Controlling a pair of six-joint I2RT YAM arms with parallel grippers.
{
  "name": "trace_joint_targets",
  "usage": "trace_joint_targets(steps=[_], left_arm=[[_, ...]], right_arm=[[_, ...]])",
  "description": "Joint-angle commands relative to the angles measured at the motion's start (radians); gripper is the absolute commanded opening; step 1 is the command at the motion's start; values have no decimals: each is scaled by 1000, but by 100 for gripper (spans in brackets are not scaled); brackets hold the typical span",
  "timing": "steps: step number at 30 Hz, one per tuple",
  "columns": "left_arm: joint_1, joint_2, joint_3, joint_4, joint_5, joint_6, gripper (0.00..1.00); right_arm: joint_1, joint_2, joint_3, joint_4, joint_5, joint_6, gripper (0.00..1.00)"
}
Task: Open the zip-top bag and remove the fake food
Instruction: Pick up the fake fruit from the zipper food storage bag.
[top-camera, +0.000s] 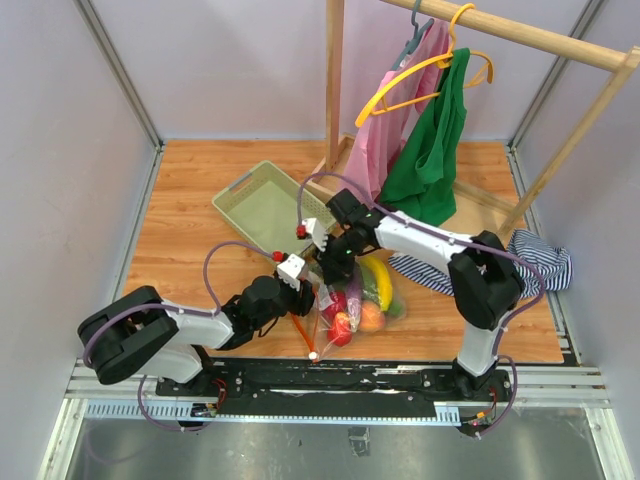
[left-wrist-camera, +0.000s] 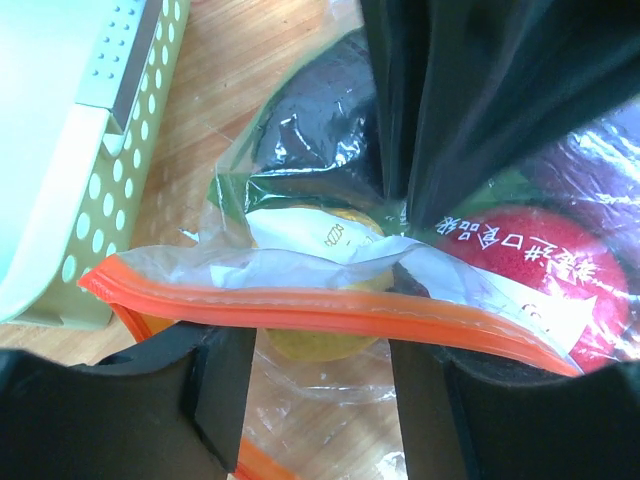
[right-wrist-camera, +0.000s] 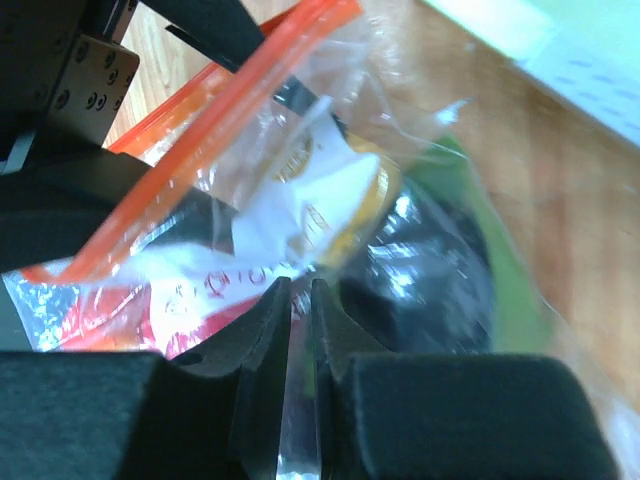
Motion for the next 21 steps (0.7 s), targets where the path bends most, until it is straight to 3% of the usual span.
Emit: trace_joint_targets(steps=[1,4,12,17,21], left_arm=[[-5,19,-18,73,11,28,51],[-5,30,-22,86,13,27,51],[-5,33,-33,133,82,17,51],[-5,62,1,70,60,5,61],[-5,90,12,55,33,-2,63]], right_arm=[[-70,-122,-28,50,-8,18,16],[-68,-108,-15,88,28,41,20],[-13,15,25,54,70,69,14],[22,60,36,22,75,55,12],[37,74,38,-8,40,32,8]])
